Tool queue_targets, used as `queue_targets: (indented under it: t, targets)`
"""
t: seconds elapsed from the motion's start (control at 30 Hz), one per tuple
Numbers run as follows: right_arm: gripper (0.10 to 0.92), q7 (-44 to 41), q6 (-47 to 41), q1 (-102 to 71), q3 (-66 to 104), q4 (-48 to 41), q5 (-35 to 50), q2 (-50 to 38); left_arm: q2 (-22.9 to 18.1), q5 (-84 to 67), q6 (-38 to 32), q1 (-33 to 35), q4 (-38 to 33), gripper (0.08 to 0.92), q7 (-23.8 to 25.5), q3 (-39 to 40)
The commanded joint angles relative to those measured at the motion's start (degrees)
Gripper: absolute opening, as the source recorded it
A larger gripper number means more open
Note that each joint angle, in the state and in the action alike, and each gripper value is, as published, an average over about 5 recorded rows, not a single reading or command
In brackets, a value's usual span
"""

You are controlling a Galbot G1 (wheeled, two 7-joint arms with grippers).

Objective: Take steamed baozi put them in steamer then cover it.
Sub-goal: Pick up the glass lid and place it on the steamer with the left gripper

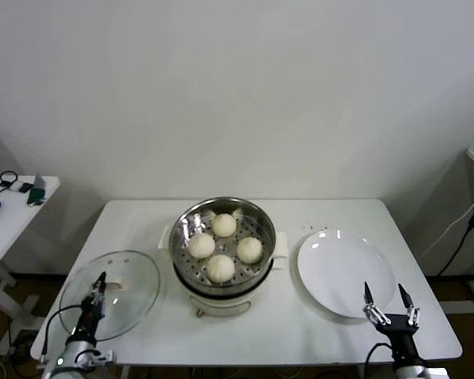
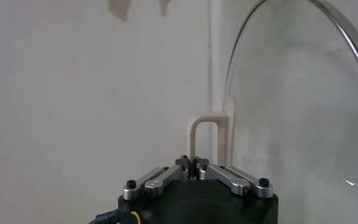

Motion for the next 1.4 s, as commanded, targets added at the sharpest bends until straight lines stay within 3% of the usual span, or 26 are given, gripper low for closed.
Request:
queue_targets:
  t: [0.03, 0.4, 0.63, 0.97, 1.1, 1.4]
  targets:
    - [0.823, -0.05, 0.14, -0.11, 0.19, 0.04, -0.15, -0.07, 3.97, -8.23, 5.47, 2.58, -15.72, 0.142, 6.45, -2.0]
    - [0.823, 0.56, -0.53, -0.13, 0.09, -0.32, -1.18, -0.24, 12.58, -16.62, 19.97, -0.28, -24.45, 0.142, 14.76, -0.89]
    - [0.823, 1.13, -2.35, 0.33, -0.73, -0.21, -3.08, -0.03, 14.3, -16.16, 29.4, -6.54, -31.1, 0.142, 20.72, 8.84]
    - [0.823, 1.32, -2.75, 2.15, -1.63, -0.7, -3.74, 0.89, 6.66, -0.85, 37.22, -12.07, -34.21, 0.142, 28.71, 27.38]
    - [0.823, 1.35, -2.25, 2.7, -2.37, -1.52, -3.88, 1.36, 3.5, 4.26, 38.36, -14.83, -31.7, 0.142, 31.53, 31.5]
    - [0.823, 1.44, -0.35, 2.85, -3.32, -4.04, -3.76, 1.93, -6.33, 14.03, 40.49, -20.38, -24.61, 0.142, 32.92, 38.49]
